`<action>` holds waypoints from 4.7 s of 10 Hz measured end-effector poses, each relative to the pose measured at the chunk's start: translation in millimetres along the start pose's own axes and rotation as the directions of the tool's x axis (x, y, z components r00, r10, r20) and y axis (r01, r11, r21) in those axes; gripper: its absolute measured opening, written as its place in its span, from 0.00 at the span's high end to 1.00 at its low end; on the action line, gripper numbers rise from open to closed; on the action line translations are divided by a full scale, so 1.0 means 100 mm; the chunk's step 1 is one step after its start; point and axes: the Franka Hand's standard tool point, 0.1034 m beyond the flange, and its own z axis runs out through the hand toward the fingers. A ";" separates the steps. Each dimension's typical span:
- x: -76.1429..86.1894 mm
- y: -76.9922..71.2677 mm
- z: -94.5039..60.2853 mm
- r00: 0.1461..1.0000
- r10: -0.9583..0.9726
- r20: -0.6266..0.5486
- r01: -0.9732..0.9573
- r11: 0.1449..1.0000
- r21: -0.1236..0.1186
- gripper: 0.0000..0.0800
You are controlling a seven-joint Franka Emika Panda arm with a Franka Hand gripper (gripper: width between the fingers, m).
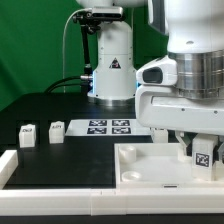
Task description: Assemble one leg
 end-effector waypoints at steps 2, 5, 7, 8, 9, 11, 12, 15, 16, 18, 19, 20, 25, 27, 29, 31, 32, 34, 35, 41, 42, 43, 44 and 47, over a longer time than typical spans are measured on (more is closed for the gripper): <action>-0.02 -0.01 0.00 0.966 0.258 -0.006 -0.258 0.966 -0.005 0.64; -0.03 -0.03 -0.01 0.818 0.575 -0.029 -0.575 0.818 -0.004 0.64; -0.02 -0.02 0.00 0.743 0.669 -0.025 -0.669 0.743 0.001 0.64; -0.02 -0.02 0.00 0.744 0.668 -0.025 -0.668 0.744 0.002 0.64; -0.03 -0.03 0.00 0.747 0.664 -0.025 -0.665 0.747 0.001 0.54; -0.03 -0.03 0.00 0.761 0.649 -0.025 -0.649 0.761 0.001 0.32; -0.03 -0.03 0.00 0.790 0.613 -0.025 -0.613 0.790 0.000 0.22; -0.03 -0.03 0.00 0.889 0.458 -0.028 -0.458 0.889 -0.007 0.19; -0.05 -0.04 0.01 0.934 0.356 -0.026 -0.356 0.934 -0.012 0.19; -0.07 -0.05 0.01 0.993 0.114 -0.027 -0.115 0.993 -0.022 0.19; -0.07 -0.06 0.01 0.999 -0.037 -0.026 0.036 0.999 -0.025 0.19; -0.07 -0.06 0.01 0.987 -0.156 -0.024 0.156 0.987 -0.030 0.19; -0.02 -0.02 0.00 0.803 -0.596 -0.016 0.594 0.803 -0.046 0.19; -0.02 -0.02 0.01 0.817 -0.576 -0.017 0.575 0.817 -0.045 0.19; -0.02 -0.02 0.01 0.817 -0.576 -0.017 0.575 0.817 -0.045 0.19; -0.02 -0.02 0.01 0.817 -0.576 -0.017 0.575 0.817 -0.045 0.57; -0.01 -0.02 0.01 0.817 -0.576 -0.017 0.575 0.817 -0.045 0.64; -0.01 -0.02 0.01 0.830 -0.557 -0.018 0.556 0.830 -0.045 0.64; -0.02 -0.02 0.01 0.863 -0.505 -0.020 0.504 0.863 -0.040 0.64; -0.01 -0.01 0.00 0.939 0.338 -0.057 -0.339 0.941 -0.012 0.64; 0.00 -0.01 0.00 0.870 0.490 -0.055 -0.491 0.871 0.003 0.64; 0.02 -0.03 -0.01 0.766 0.640 -0.062 -0.640 0.768 0.029 0.64; 0.03 -0.03 -0.01 0.686 0.725 -0.058 -0.724 0.689 0.039 0.64; 0.04 -0.03 -0.02 0.531 0.846 -0.038 -0.845 0.533 0.050 0.64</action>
Offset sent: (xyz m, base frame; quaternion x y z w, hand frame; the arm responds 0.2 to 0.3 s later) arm -0.0005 -0.0034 0.0021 -0.0267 0.0351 0.2321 0.9717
